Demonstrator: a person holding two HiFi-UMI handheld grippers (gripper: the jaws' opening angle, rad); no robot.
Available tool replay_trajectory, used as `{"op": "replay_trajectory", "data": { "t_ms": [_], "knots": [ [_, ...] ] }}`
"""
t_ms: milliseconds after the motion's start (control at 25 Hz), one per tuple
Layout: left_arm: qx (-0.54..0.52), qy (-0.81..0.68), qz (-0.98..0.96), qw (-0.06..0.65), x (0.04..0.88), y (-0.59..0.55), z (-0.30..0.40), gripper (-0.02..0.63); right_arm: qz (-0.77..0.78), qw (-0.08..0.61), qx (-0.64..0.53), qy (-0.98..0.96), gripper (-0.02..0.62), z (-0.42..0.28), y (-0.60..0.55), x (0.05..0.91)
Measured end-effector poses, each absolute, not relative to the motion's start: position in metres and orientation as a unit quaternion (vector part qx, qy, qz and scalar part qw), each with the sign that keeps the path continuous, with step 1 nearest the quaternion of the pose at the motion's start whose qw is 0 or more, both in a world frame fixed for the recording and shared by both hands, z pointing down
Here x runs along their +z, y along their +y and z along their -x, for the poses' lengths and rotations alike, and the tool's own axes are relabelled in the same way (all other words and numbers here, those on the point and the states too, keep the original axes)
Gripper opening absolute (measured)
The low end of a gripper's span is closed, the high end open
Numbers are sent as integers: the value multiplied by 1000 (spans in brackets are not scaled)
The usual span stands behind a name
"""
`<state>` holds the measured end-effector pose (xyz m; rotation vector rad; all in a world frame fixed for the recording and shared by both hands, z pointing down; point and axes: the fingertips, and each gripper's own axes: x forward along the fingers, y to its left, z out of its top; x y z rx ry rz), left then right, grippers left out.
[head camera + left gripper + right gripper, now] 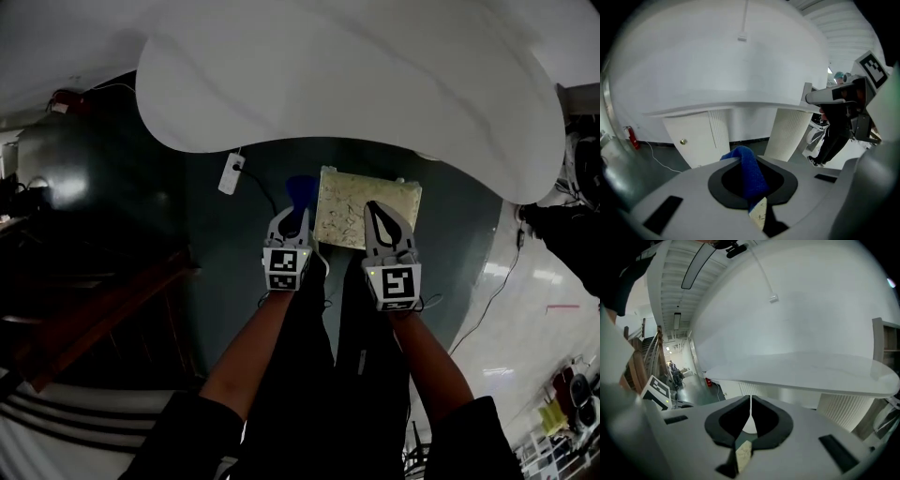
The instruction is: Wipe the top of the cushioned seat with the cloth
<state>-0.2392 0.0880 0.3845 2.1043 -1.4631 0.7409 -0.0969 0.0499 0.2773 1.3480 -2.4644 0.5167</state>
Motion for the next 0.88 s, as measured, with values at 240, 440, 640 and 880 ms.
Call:
{"op": "replay_trajectory", "data": {
  "t_ms": [240,440,640,880],
  "knots": [
    [303,-538,-753,228,457,79,246,35,-456,153,212,-851,38,95,31,330],
    [308,-550,-740,233,499,72,251,35,-465,153,226,-842,38,85,29,361],
    [307,-552,-743,221,519,62,245,35,-458,162,214,-847,38,77,30,374],
    [305,-537,-745,254,562,61,221,35,-444,168,207,-855,38,82,30,381]
  ]
}}
